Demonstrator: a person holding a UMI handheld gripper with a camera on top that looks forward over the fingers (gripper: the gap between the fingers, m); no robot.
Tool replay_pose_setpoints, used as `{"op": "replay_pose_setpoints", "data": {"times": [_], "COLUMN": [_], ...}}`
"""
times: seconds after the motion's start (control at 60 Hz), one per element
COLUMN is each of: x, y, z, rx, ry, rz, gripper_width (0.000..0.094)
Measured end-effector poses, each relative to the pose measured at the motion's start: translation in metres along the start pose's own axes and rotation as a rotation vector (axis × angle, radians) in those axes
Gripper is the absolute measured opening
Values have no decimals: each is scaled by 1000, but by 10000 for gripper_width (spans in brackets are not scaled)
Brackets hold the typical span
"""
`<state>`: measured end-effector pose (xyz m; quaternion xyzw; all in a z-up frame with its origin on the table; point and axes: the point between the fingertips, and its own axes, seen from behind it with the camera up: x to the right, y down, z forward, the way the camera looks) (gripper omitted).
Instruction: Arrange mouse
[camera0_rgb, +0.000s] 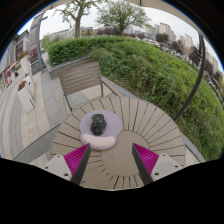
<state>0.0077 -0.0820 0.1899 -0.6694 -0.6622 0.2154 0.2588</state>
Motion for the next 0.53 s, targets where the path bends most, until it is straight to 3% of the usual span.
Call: {"op": "replay_pose_setpoints", "data": {"times": [0.217,0.533], "x": [38,69], "y": [74,134], "z": [-93,-149], "rx": [4,39], "ry": [58,62], "rz": [-12,7], "gripper_width": [852,853]}}
